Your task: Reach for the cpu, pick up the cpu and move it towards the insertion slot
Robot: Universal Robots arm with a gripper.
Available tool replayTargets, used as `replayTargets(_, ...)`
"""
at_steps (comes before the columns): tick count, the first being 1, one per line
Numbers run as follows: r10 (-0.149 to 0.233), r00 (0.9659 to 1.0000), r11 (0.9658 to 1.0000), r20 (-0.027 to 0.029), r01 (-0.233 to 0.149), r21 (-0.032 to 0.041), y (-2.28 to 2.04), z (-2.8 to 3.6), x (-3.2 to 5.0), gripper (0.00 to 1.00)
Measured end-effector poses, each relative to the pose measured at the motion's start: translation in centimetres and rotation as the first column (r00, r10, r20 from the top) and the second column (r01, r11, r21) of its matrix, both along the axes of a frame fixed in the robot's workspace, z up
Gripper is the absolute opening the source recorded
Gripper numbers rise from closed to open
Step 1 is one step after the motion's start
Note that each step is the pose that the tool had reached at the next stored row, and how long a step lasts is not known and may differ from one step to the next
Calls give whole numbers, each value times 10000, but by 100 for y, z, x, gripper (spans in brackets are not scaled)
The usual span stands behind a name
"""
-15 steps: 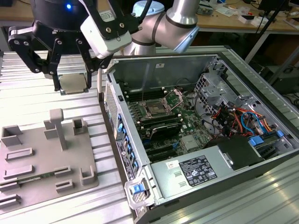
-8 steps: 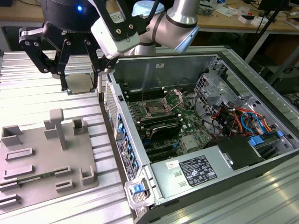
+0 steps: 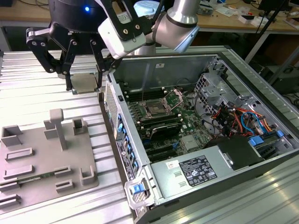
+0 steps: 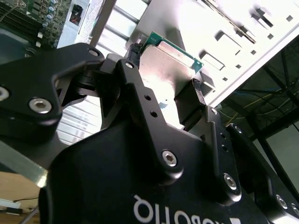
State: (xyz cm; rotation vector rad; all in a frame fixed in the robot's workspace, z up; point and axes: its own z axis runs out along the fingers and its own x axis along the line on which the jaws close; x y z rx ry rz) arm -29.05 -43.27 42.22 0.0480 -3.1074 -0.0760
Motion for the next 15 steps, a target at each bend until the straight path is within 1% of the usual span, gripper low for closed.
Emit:
replayTargets(8,-1,10000,10000,-1,1,0,0,-3,85,55)
replayTargets(15,0,10000,10000,-1,0,-1,0,-3,100,55)
